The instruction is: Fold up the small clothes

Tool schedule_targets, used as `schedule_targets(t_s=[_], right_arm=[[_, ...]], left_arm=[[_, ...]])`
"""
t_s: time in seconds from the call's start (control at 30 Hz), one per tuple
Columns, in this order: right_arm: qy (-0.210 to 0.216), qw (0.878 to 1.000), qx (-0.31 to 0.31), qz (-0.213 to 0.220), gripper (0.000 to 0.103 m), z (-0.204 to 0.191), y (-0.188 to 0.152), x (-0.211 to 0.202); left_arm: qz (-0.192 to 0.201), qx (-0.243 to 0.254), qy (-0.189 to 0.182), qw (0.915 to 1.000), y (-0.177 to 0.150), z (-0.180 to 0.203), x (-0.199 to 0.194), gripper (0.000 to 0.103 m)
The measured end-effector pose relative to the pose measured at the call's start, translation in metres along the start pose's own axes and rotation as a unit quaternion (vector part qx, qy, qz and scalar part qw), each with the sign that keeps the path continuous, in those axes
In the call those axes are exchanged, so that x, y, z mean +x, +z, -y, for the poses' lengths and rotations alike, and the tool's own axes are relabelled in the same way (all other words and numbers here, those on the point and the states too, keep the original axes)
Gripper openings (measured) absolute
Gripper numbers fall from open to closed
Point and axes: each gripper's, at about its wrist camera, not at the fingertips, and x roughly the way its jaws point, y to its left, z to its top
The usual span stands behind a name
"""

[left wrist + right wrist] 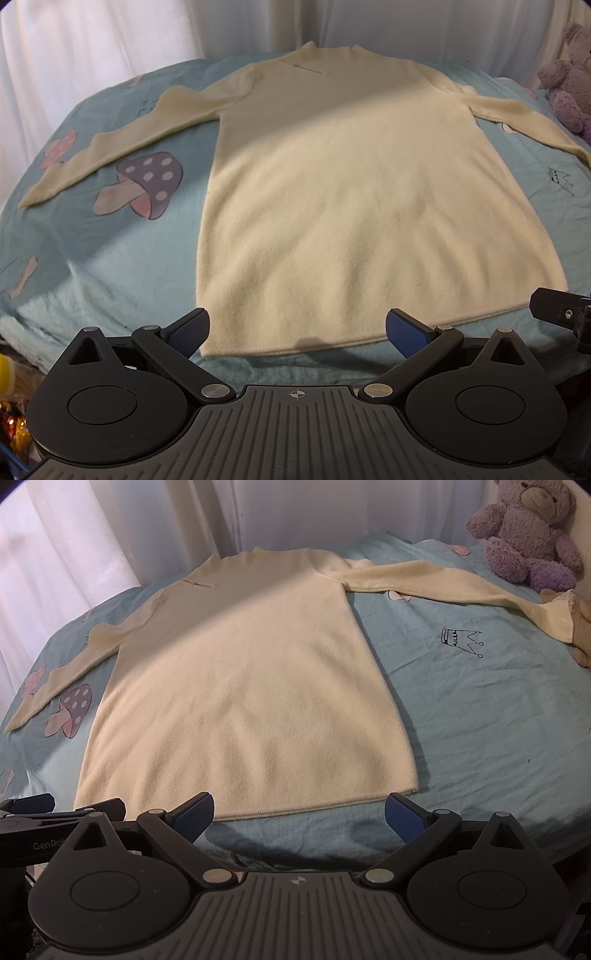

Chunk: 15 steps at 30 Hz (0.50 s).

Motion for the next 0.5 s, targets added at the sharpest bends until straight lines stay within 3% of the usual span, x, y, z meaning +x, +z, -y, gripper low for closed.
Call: schedule_targets(t_s=[0.5], right_arm=[[0.003,1.000,0.003,-0.003,0.099,0.0011,0.0011,0.0035]], left_arm=[[-0.008,-0.002,0.003,1.0000,0.0028,-0.0010,0.0055,0.103]])
